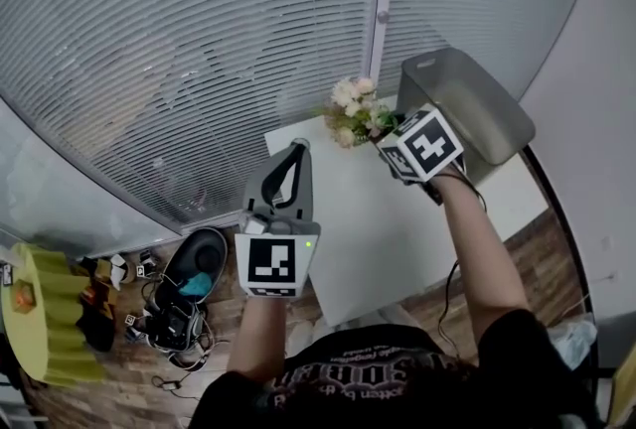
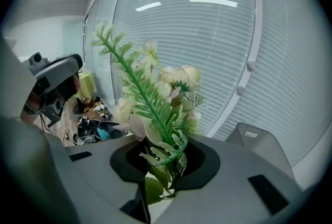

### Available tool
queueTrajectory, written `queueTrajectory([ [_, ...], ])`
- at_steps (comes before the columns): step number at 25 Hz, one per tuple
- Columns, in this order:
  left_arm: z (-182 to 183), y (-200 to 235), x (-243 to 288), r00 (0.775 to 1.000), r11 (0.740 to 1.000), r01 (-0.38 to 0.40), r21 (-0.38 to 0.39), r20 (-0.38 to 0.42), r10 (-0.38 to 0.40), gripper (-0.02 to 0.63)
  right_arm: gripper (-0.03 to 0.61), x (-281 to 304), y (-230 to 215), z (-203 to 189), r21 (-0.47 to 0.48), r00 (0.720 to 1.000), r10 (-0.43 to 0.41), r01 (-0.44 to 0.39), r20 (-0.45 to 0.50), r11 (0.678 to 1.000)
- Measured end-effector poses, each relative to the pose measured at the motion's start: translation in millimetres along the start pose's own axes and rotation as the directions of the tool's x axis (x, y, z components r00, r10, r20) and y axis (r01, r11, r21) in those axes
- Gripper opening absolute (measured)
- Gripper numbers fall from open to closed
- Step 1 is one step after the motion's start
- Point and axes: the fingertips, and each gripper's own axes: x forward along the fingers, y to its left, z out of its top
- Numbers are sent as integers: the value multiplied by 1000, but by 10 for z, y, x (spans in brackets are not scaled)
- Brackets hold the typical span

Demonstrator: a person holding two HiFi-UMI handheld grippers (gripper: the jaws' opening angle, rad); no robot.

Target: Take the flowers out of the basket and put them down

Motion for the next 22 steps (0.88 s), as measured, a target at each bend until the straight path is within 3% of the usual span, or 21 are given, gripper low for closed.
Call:
queueTrajectory([
  [9, -31, 5, -85, 1000, 1000, 7, -9, -18, -7, -2, 109, 285, 229, -413, 131, 996, 88, -88, 2, 987],
  [22, -106, -26, -74, 999, 1000, 11, -20, -38, -11, -2, 127, 749, 311, -1291, 262, 995, 97, -83, -40, 961],
])
